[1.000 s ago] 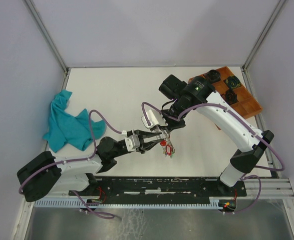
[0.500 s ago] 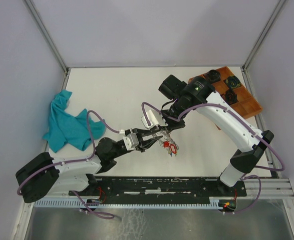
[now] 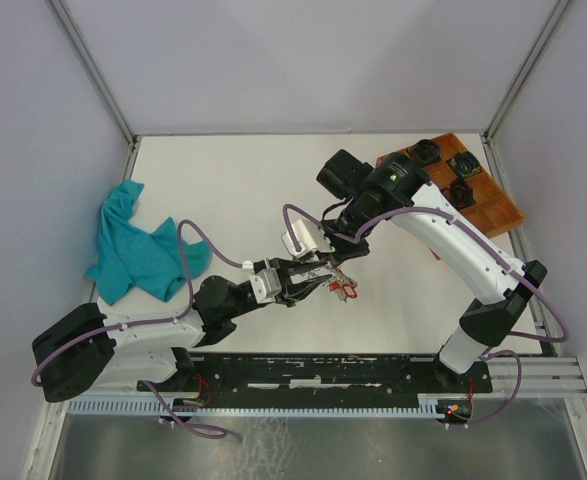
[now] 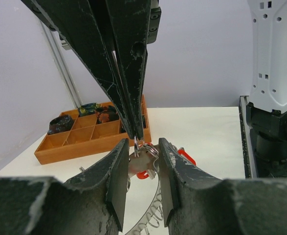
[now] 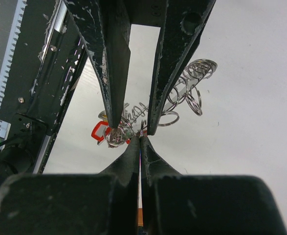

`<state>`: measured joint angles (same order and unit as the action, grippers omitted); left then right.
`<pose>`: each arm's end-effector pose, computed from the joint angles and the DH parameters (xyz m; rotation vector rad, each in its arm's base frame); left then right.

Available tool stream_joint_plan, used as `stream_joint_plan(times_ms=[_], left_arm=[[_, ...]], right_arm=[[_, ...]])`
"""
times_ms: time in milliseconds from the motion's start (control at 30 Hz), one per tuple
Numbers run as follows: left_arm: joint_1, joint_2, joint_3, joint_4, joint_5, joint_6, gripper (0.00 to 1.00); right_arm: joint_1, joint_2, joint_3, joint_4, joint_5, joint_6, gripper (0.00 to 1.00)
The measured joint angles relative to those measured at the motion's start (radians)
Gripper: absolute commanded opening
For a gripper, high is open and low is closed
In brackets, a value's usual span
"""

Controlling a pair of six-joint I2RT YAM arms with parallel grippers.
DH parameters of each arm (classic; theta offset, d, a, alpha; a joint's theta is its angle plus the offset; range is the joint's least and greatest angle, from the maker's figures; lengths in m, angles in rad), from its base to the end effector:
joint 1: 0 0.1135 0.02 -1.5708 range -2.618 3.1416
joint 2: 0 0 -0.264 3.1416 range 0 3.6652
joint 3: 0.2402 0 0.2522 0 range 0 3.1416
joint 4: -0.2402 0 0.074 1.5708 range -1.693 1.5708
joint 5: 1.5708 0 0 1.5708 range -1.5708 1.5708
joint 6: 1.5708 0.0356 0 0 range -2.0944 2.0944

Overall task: Remove the keys from the keyring
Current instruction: Remove the key from the keyring.

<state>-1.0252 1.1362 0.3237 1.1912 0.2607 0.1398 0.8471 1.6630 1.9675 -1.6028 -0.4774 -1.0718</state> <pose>0.1071 -0.1942 0.2565 0.8787 0.9000 -0.9262 0.1787 0.2270 0.4053 -2.3081 1.5056 0.6236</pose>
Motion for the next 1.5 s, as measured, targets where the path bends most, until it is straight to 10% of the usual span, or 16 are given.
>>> stream_joint_plan(times_ms=[867, 1000, 1233, 1500], left_arm=[[-0.016, -0.028, 0.085, -0.242, -0.088, 0.034, 0.23], [-0.016, -0.029, 0.092, -0.262, -0.093, 0.043, 0.03], [-0.023, -0.042, 0.103, -0.306, -0.093, 0.046, 0.03], [-0.023, -0.084, 0.101, -0.336, -0.108, 0.041, 0.03]], right_arm=[[0.000, 0.000, 0.000, 0.000, 0.002, 0.000, 0.01], [0.000, 0.000, 0.000, 0.000, 0.006, -0.001, 0.01], [0.000, 0.000, 0.000, 0.000, 0.007, -0.005, 0.01], [-0.017, -0.003, 0.018, 0.000, -0.026, 0.014, 0.34]])
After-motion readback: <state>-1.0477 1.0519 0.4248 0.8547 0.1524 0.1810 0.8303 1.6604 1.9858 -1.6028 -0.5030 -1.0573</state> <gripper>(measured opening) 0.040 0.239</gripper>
